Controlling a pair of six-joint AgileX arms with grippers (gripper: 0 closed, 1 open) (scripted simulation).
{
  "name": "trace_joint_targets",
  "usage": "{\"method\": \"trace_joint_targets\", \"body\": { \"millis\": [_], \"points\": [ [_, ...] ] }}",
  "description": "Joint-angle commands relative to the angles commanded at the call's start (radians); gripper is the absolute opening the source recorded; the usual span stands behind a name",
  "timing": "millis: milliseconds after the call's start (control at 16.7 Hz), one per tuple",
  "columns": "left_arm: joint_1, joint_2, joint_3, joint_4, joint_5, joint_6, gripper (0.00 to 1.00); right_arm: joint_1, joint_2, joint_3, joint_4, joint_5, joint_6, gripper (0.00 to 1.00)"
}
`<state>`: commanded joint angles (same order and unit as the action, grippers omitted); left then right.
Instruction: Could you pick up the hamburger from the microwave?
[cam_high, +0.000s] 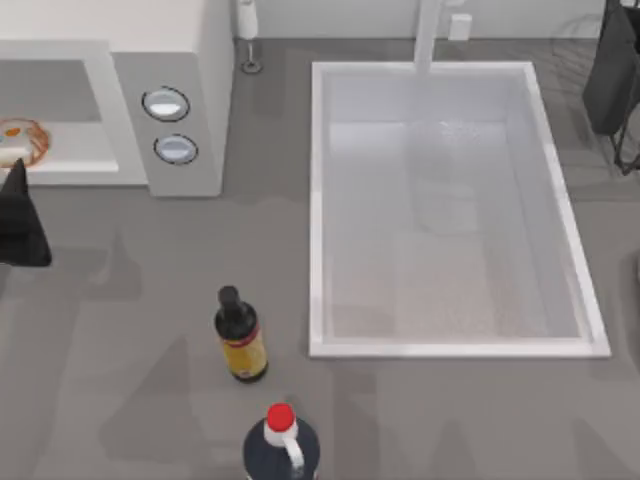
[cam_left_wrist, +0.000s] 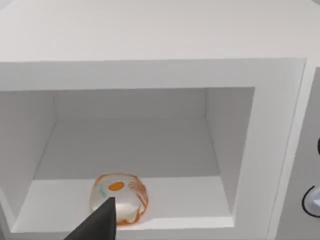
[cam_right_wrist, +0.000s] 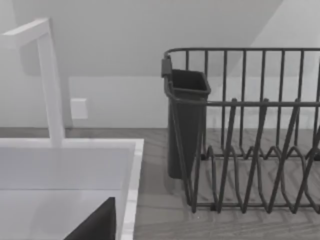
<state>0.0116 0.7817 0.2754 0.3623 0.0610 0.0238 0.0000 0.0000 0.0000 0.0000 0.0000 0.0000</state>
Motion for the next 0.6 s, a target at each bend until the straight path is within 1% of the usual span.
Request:
{"method": "trace_joint_targets", "body": {
  "millis": [600],
  "points": [
    [0.045,1.022,0.372,0.479,0.080,0.032,1.00,0.000,0.000,0.000,0.000,0.000,0.000,1.00]
  ]
}}
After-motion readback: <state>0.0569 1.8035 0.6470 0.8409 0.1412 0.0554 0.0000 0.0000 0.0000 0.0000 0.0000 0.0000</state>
